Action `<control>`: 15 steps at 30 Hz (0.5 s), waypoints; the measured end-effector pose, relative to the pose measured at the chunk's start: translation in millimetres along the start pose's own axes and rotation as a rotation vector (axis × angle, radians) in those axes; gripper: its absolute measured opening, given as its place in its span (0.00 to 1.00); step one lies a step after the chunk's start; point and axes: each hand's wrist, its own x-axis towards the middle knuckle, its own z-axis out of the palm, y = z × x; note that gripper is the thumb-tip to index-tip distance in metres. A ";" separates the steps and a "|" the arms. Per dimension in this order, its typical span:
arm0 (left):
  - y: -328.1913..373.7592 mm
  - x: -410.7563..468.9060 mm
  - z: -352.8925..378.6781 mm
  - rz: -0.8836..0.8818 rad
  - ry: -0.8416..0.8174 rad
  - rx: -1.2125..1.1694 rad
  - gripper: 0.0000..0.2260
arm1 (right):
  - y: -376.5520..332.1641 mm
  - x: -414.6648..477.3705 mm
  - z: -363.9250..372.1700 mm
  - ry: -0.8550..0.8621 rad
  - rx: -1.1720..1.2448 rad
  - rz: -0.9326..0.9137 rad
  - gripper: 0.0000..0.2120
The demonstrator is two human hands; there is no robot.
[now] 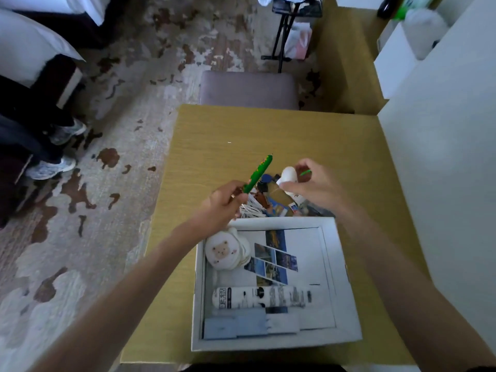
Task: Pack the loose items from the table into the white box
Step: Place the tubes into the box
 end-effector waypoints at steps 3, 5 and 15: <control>10.5 -35.6 6.9 0.047 0.019 0.175 0.11 | -1.0 -52.2 -7.6 0.045 0.176 -0.028 0.22; 13.0 -60.4 16.2 0.146 0.017 0.288 0.10 | 6.9 -81.4 -5.1 0.055 0.226 -0.044 0.22; -18.4 -87.0 84.2 0.208 -0.225 0.594 0.11 | 43.7 -132.3 42.3 0.005 -0.208 -0.082 0.20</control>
